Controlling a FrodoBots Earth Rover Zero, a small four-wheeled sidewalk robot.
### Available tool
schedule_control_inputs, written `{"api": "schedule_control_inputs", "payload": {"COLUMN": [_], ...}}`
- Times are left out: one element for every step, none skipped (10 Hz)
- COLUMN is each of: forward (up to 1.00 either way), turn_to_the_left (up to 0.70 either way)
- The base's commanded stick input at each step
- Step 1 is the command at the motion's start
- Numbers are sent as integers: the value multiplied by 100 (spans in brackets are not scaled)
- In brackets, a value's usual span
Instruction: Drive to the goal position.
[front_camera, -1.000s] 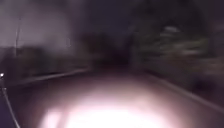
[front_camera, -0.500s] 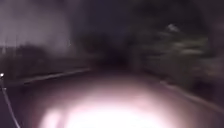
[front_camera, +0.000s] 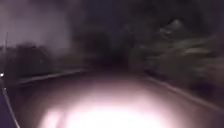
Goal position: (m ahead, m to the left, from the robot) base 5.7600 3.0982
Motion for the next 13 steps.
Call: {"api": "schedule_control_inputs", "payload": {"forward": [50,50,50,50,50,50,50,50,50,50,50,50,50], "turn_to_the_left": [12,5,2,1,0,0,0,1,1,2,2,2,3]}}
